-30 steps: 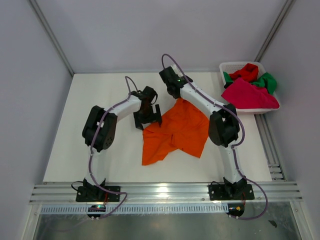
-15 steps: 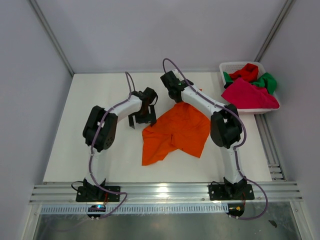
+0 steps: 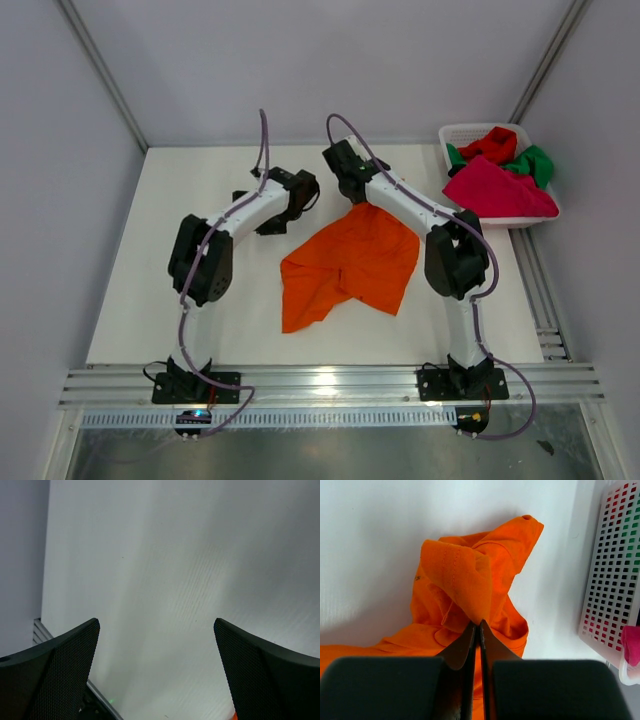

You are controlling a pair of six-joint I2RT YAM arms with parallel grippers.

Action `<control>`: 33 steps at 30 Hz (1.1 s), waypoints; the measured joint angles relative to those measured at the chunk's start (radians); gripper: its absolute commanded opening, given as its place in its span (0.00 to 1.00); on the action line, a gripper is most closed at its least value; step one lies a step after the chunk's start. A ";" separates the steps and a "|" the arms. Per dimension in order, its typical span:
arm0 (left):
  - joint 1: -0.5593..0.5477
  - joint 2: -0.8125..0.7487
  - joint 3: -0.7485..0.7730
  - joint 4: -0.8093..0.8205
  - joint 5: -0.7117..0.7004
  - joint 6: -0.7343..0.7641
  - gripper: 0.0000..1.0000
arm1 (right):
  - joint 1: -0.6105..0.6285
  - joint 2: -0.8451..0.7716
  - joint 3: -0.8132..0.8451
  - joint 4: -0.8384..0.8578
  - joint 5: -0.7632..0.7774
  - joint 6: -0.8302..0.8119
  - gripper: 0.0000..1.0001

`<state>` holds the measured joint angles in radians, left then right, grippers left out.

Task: Fold and stack the t-shirts
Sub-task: Flatten out the tshirt

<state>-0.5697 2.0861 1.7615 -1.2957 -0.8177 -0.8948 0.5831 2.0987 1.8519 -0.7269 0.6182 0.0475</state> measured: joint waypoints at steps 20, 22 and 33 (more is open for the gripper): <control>-0.086 -0.303 -0.237 0.438 0.245 0.323 0.99 | 0.000 0.000 0.009 0.028 0.000 -0.031 0.07; -0.073 -0.338 -0.259 0.514 0.302 0.336 0.99 | 0.000 0.000 0.009 0.032 0.001 -0.032 0.07; 0.024 -0.364 -0.268 0.610 0.352 0.305 0.99 | 0.000 0.000 0.008 0.039 0.001 -0.036 0.07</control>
<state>-0.5453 1.7226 1.4933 -0.6861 -0.4652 -0.5896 0.5831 2.0987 1.8599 -0.6880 0.6189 0.0116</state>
